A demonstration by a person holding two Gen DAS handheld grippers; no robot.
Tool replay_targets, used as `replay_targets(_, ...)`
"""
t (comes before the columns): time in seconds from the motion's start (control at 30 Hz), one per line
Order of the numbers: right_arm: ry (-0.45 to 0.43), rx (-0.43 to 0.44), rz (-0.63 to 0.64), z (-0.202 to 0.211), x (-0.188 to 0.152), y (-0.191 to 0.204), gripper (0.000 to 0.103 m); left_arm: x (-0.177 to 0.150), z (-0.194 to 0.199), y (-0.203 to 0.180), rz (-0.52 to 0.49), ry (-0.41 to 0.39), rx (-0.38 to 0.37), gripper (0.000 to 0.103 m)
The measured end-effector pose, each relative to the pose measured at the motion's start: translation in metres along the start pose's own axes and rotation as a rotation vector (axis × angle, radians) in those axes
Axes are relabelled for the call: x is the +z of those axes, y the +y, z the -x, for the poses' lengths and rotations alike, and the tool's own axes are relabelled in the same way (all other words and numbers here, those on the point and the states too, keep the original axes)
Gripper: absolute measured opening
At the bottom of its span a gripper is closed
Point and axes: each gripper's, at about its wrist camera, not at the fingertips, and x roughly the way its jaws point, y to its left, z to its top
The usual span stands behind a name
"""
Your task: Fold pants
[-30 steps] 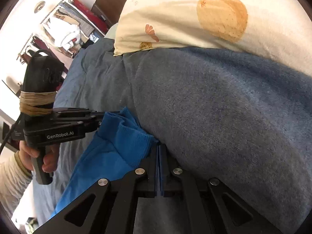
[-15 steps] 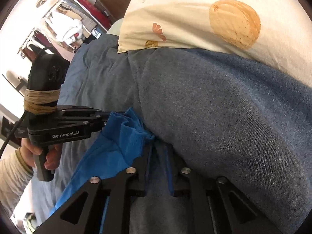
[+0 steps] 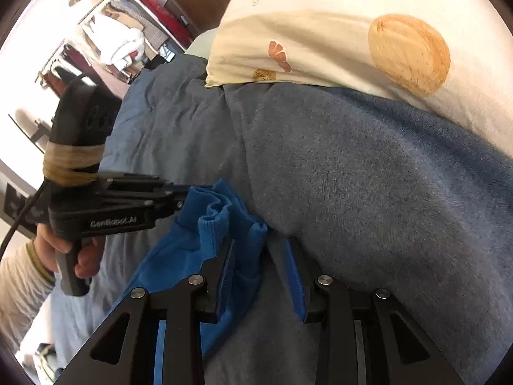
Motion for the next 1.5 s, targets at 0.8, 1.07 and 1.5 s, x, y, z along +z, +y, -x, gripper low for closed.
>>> replay_targets(0.8, -0.067, -0.144, 0.032, 0.011, -0.008, 0.004, 0.008, 0.009, -0.01, -0.007, 0.017, -0.023, -0.009, 0.008)
replay_targets(1.07, -0.056, -0.186, -0.004, 0.021, -0.004, -0.003, 0.01, 0.012, 0.033, -0.014, -0.018, -0.11, 0.1, 0.031)
replay_targets(1.5, -0.071, -0.086, -0.055, 0.034, -0.01, 0.011, 0.023, -0.023, 0.016, -0.026, -0.065, 0.035, 0.015, 0.029)
